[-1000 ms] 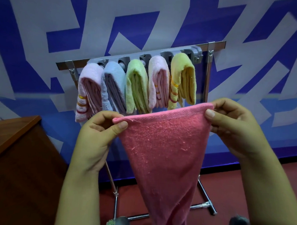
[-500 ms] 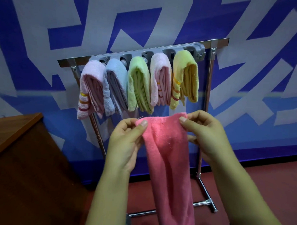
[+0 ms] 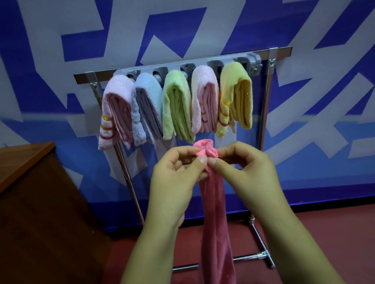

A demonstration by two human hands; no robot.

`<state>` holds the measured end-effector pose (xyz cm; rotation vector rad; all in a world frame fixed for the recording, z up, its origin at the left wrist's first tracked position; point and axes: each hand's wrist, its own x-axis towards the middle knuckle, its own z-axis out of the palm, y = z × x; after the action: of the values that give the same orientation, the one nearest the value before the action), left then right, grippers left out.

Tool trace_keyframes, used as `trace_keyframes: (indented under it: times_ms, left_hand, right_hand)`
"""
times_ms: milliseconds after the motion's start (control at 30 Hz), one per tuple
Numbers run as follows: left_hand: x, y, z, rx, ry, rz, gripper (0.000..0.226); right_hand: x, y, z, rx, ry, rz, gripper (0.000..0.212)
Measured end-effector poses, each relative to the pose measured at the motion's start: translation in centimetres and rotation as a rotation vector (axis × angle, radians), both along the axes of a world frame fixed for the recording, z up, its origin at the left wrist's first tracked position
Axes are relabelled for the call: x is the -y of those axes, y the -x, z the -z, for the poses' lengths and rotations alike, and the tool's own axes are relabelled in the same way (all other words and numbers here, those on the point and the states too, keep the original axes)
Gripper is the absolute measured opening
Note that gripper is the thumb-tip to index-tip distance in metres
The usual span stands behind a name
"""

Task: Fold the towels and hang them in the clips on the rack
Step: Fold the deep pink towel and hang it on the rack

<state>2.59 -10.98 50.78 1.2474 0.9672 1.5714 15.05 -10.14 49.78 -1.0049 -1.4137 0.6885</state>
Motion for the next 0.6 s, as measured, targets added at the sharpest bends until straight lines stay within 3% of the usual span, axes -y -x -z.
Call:
trace_keyframes:
  times_ms: [600]
  left_hand:
    - [1.02,0.08,-0.34,-0.042,0.04,0.01,0.023]
  right_hand:
    - [-0.19,0.06,0.68,0.126,-0.205,0.177,0.006]
